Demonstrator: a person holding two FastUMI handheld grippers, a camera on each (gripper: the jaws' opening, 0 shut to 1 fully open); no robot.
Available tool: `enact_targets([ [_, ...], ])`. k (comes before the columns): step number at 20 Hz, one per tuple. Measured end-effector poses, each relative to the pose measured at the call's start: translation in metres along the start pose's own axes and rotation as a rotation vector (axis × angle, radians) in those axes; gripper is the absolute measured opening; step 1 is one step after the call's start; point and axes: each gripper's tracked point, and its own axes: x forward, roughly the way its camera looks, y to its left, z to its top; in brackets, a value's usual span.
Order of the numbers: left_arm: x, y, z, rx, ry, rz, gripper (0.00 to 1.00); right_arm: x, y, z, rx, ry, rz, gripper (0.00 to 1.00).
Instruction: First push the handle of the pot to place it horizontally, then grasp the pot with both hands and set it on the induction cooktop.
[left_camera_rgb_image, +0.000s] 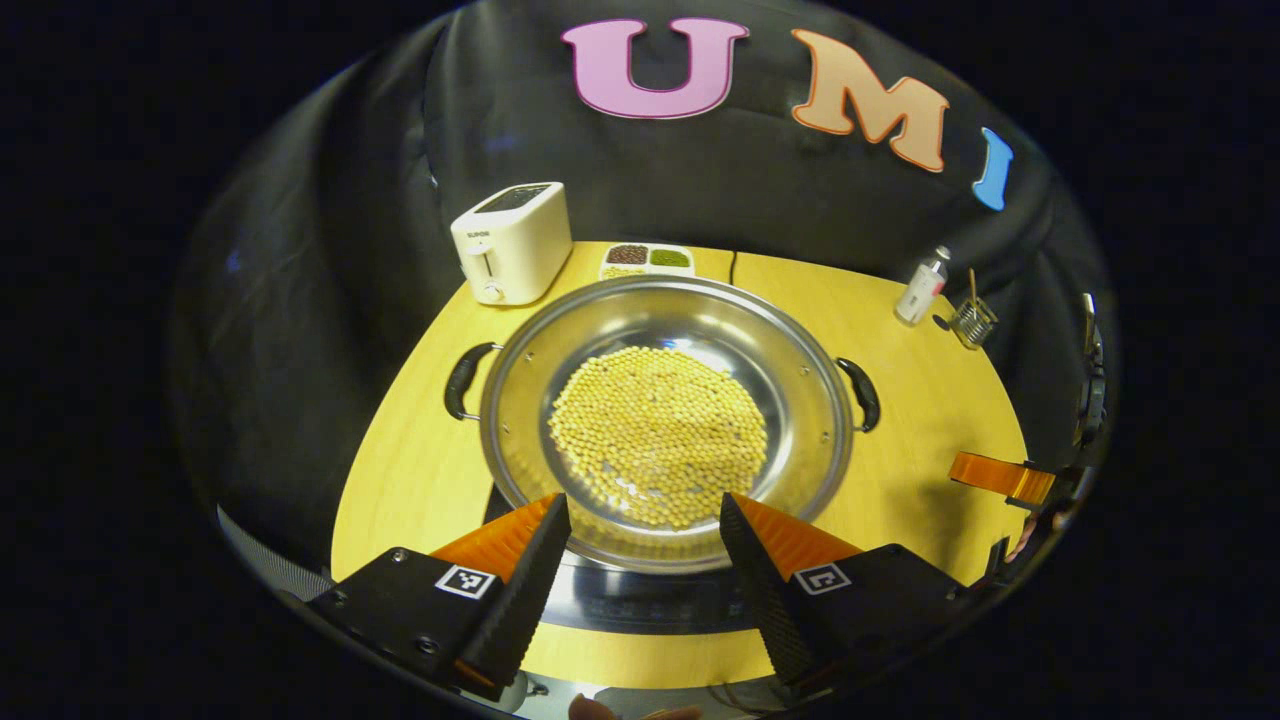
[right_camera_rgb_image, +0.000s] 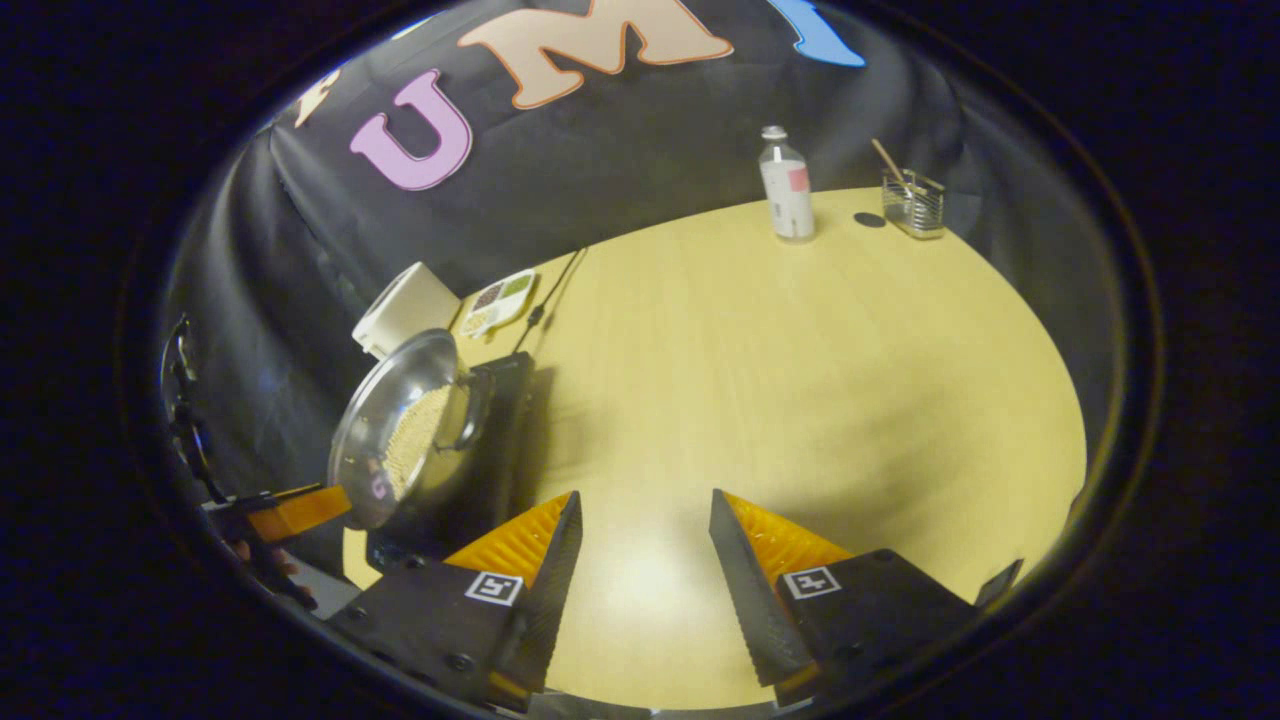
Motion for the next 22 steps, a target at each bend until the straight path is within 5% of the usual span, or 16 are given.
enact_targets([
  [1,0.000,-0.012,-0.004,0.010,0.000,-0.019,0.93,-0.004,-0.010,-0.003,-0.016,-0.005,-0.018,0.70],
  [2,0.001,-0.023,-0.011,0.018,0.004,-0.034,0.93,-0.008,-0.019,-0.009,-0.029,-0.002,-0.036,0.79],
  [7,-0.013,-0.063,-0.016,0.065,-0.048,-0.100,0.83,-0.034,-0.040,-0.023,0.009,-0.029,-0.084,0.78],
  [9,-0.028,-0.070,-0.015,0.032,-0.095,-0.121,0.81,-0.055,-0.037,-0.027,0.014,-0.039,-0.087,0.70],
  [12,-0.052,-0.080,-0.010,-0.026,-0.176,-0.168,0.82,-0.086,-0.038,-0.028,-0.050,-0.083,-0.109,0.70],
  [14,-0.074,-0.086,0.002,-0.024,-0.266,-0.190,0.84,-0.111,-0.030,-0.030,-0.070,-0.117,-0.108,0.85],
  [19,-0.144,-0.094,0.055,0.044,-0.561,-0.158,0.84,-0.193,-0.014,0.019,-0.192,-0.326,-0.142,0.95],
  [22,-0.209,-0.108,0.094,0.018,-0.733,-0.149,0.85,-0.248,0.020,0.079,-0.180,-0.508,-0.077,0.96],
])
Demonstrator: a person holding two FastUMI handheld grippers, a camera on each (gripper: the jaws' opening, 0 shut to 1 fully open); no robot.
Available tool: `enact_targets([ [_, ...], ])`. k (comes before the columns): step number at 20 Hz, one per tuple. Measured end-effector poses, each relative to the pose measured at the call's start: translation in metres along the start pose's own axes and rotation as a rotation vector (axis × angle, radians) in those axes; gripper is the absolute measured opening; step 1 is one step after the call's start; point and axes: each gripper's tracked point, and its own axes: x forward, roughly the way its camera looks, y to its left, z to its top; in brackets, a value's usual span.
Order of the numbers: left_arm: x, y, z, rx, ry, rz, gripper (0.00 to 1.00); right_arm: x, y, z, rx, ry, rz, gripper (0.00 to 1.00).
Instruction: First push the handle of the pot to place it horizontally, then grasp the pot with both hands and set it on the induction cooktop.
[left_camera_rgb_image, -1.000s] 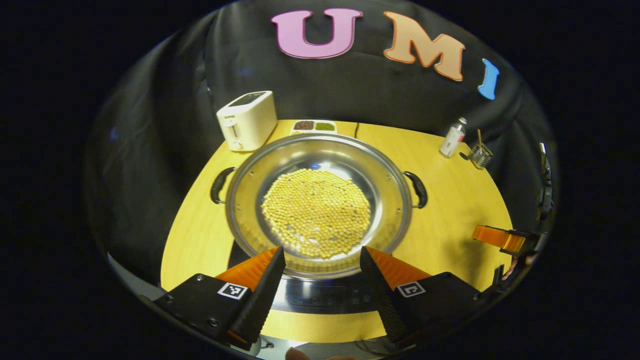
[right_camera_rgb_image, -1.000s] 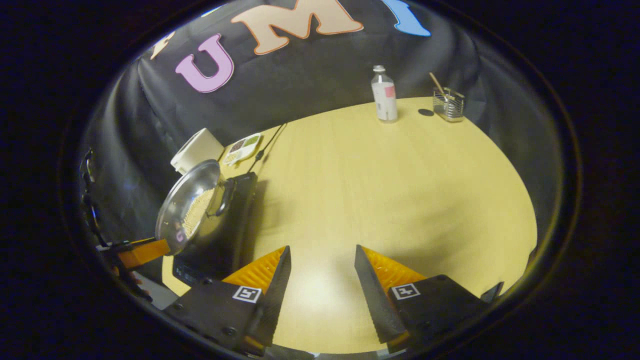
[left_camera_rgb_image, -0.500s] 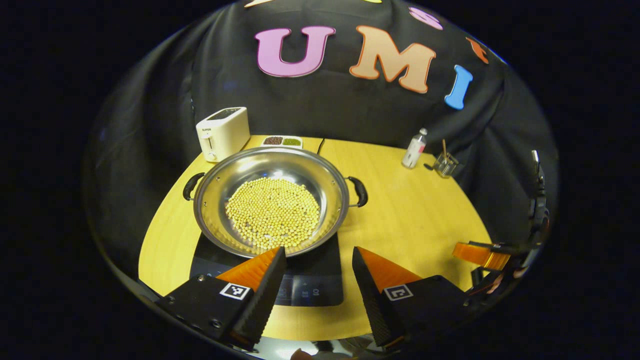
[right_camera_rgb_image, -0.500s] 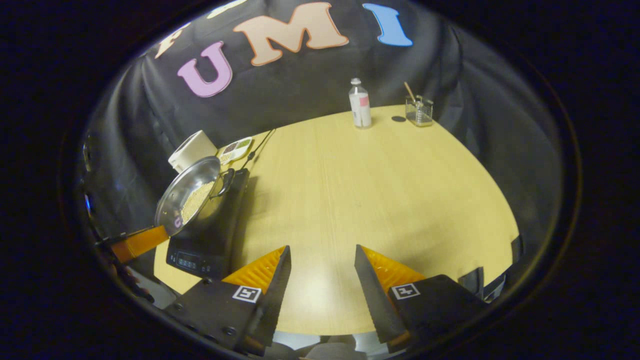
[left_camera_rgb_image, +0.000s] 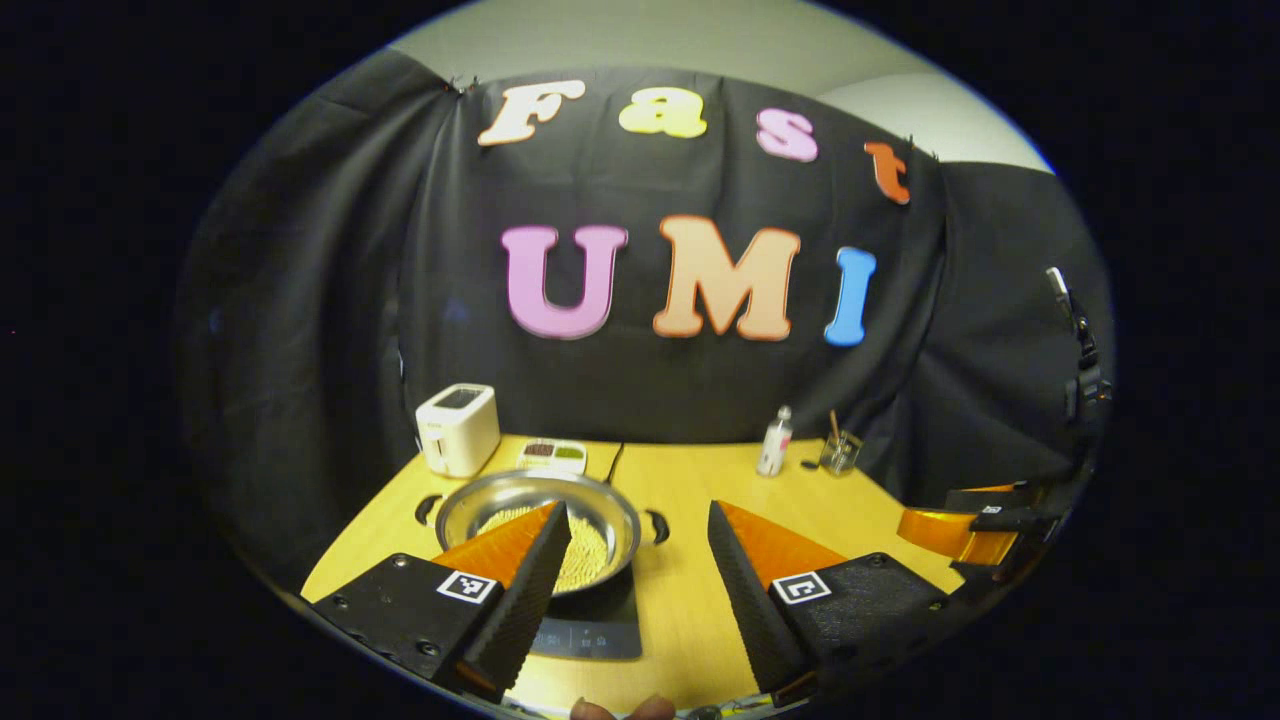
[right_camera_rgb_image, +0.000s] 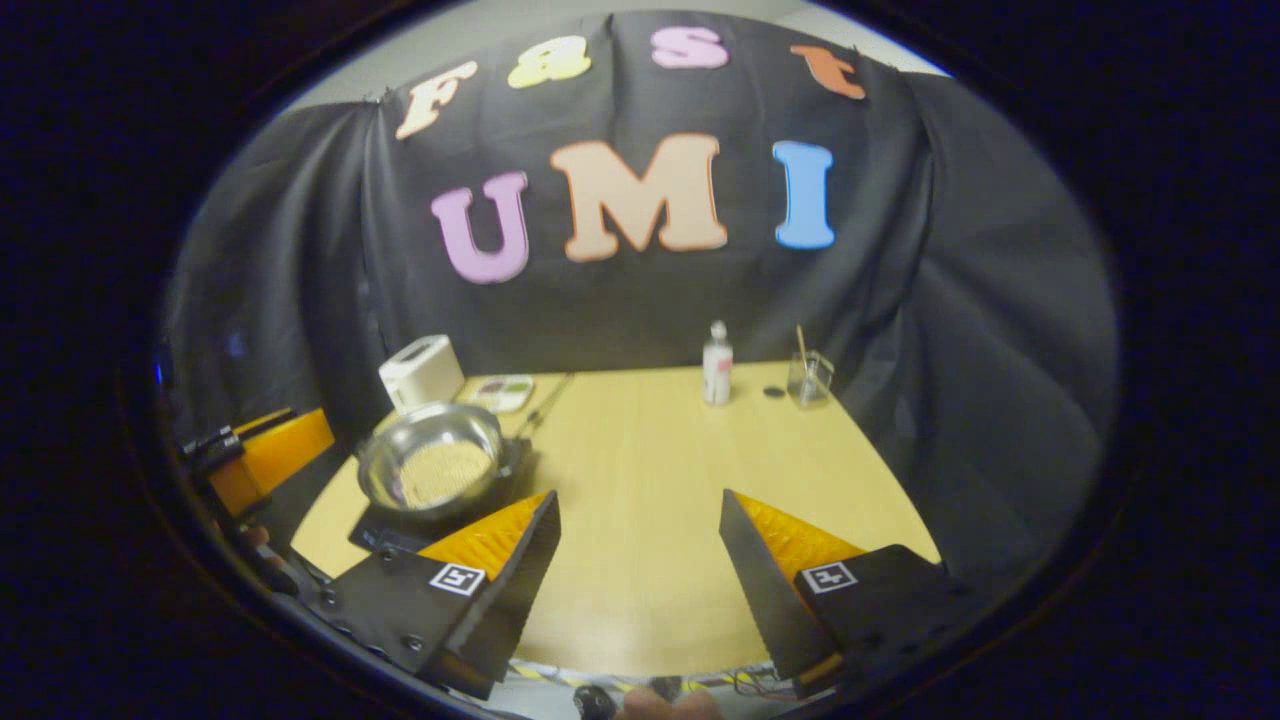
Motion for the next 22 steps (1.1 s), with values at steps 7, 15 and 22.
enact_targets([
  [7,-0.031,-0.061,0.078,0.024,-0.209,-0.024,0.92,-0.055,-0.053,0.097,-0.120,-0.336,0.009,0.95],
  [15,-0.039,-0.103,0.086,0.058,-0.279,-0.013,0.95,-0.084,-0.128,0.103,-0.110,-0.478,-0.012,0.94],
  [22,-0.009,-0.175,0.090,0.065,-0.247,-0.139,0.93,-0.095,-0.159,0.106,-0.052,-0.458,-0.050,0.95],
])
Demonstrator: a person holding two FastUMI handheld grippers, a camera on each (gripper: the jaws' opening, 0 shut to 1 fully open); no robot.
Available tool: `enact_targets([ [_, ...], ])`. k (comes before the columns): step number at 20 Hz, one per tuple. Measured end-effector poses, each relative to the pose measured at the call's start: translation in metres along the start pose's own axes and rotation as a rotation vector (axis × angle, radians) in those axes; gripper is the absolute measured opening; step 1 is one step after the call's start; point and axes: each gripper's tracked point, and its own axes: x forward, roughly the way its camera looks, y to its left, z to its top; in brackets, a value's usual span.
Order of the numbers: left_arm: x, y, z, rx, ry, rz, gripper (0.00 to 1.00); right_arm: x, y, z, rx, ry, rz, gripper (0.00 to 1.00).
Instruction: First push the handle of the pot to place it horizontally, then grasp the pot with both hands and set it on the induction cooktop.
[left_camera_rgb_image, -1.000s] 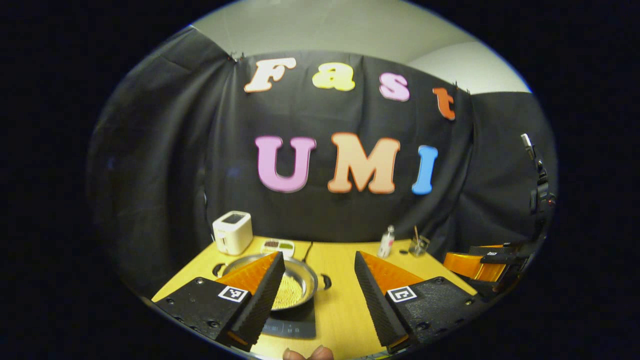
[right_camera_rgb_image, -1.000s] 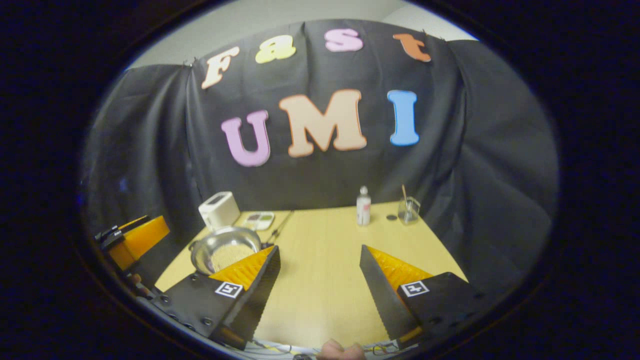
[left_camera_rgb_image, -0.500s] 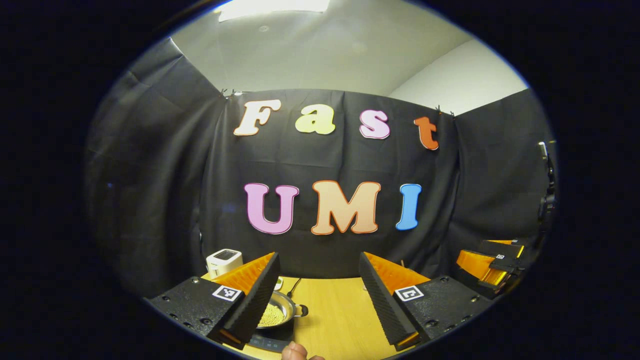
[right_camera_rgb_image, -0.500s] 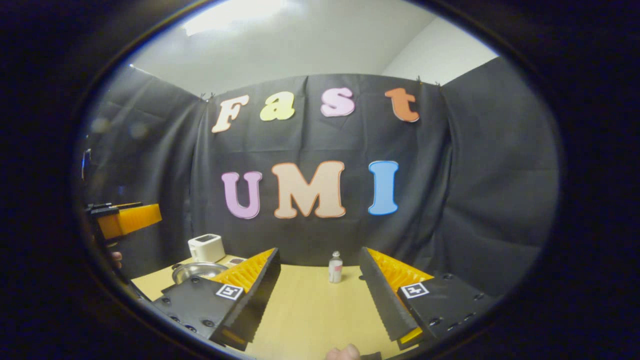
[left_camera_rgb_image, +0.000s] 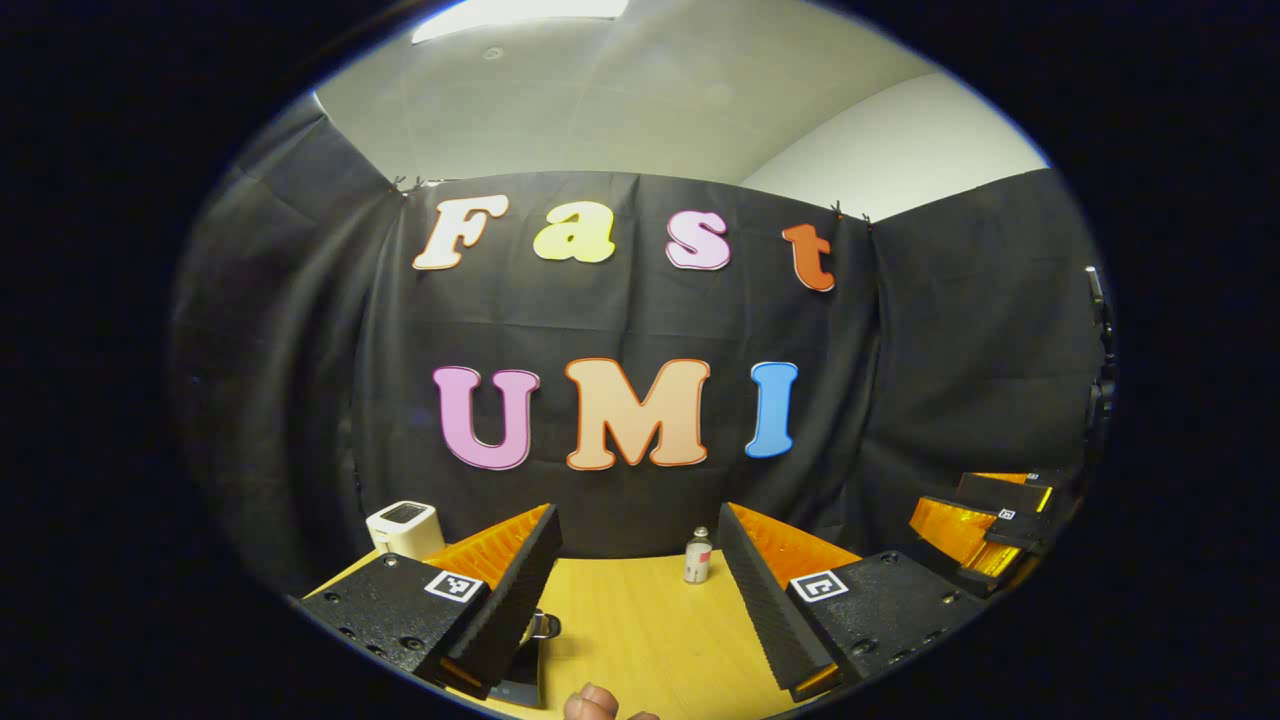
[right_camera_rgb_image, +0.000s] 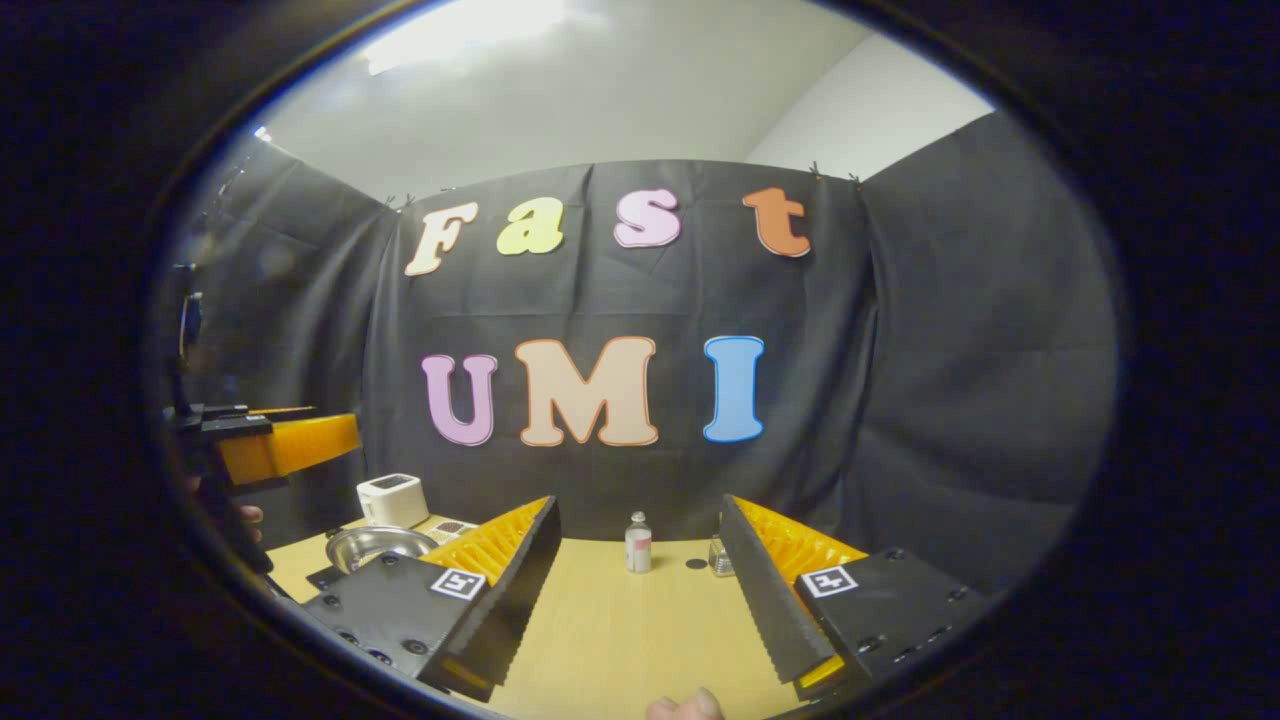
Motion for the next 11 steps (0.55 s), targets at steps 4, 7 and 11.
enact_targets([
  [4,0.007,-0.038,-0.015,-0.008,0.033,-0.079,0.96,-0.009,-0.031,-0.008,0.007,0.020,-0.069,0.95],
  [7,0.011,-0.049,-0.028,-0.021,0.061,-0.108,0.96,-0.015,-0.045,-0.011,0.019,0.032,-0.107,0.95],
  [11,0.017,-0.038,-0.019,-0.038,0.043,-0.102,0.96,-0.010,-0.044,-0.011,0.014,0.039,-0.137,0.94],
])
